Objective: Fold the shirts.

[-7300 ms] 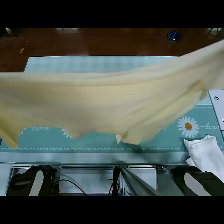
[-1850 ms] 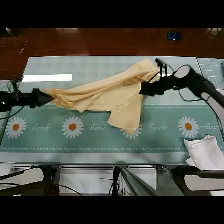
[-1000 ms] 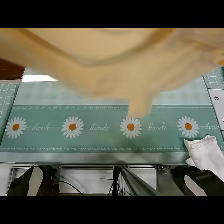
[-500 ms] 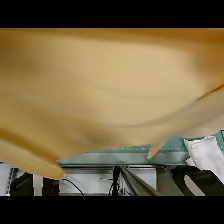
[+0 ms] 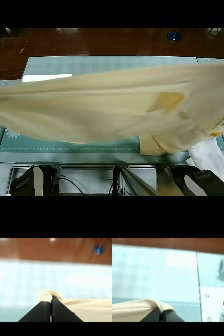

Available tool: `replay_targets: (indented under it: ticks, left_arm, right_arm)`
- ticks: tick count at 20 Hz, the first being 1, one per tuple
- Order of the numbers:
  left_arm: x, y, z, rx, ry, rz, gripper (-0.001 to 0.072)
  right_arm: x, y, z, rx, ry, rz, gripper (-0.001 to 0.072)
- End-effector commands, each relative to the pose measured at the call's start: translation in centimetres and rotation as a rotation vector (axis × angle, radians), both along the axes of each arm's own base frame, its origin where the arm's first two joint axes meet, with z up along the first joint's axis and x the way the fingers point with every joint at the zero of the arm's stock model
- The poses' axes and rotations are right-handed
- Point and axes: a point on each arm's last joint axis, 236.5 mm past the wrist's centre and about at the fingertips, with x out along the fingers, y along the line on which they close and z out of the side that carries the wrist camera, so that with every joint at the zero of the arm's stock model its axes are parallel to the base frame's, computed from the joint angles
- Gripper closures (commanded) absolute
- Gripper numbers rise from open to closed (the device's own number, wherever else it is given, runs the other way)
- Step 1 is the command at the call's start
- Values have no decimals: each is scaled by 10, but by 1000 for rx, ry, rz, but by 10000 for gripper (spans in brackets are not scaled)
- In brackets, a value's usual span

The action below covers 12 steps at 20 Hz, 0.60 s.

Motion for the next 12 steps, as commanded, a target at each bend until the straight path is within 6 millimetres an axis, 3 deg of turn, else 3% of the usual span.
replay_targets:
  ticks: [1,4,6,9,12]
  left_arm:
    - [37,40,-89,-143,181,74,677]
    - [83,57,-142,-279,250,50,677]
    - [114,76,-159,-289,269,53,677]
    - [175,95,-151,-244,171,61,677]
    - [240,79,-115,-79,-28,-18,677]
  right_arm:
    - [77,-2,-67,-117,213,20,694]
    - [175,9,-113,-161,199,62,694]
    - [227,28,-146,-138,176,117,694]
    - [282,47,-173,-116,93,164,694]
    - [322,55,-159,-121,-73,183,694]
